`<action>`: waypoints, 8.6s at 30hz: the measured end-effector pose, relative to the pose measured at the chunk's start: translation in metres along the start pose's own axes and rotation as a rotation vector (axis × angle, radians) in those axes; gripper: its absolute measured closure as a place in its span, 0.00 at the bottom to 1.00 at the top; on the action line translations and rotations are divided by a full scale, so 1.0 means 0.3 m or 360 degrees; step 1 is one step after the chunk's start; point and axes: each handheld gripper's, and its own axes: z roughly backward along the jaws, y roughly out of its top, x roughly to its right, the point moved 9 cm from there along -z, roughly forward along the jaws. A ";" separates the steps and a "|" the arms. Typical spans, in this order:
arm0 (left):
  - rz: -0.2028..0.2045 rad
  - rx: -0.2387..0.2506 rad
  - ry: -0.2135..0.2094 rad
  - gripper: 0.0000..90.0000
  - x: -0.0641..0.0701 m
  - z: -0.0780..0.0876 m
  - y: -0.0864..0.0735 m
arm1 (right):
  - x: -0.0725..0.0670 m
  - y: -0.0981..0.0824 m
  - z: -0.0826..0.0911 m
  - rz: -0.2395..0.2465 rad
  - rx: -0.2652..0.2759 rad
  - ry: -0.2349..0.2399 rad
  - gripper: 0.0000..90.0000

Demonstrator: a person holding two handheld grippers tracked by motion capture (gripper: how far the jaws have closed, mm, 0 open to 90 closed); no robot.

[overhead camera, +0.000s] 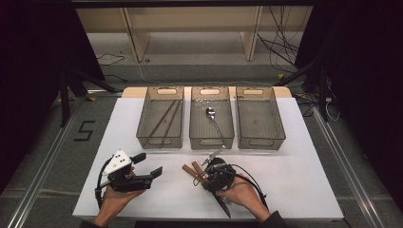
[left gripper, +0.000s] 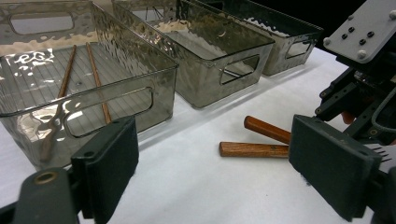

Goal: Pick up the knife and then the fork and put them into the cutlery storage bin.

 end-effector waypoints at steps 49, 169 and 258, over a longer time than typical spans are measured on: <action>-0.0001 -0.0007 0.0004 0.18 -0.002 0.000 -0.001 | 0.046 0.103 0.255 -0.0154 0.0400 0.0080 0.86; 0.0009 0.0013 -0.0005 0.18 -0.003 0.001 0.005 | 0.848 0.251 0.332 -0.1042 0.0605 -0.0456 0.82; 0.0003 0.0019 -0.0001 0.17 -0.004 0.004 0.006 | 0.019 0.115 0.080 0.0090 0.0074 0.0050 0.37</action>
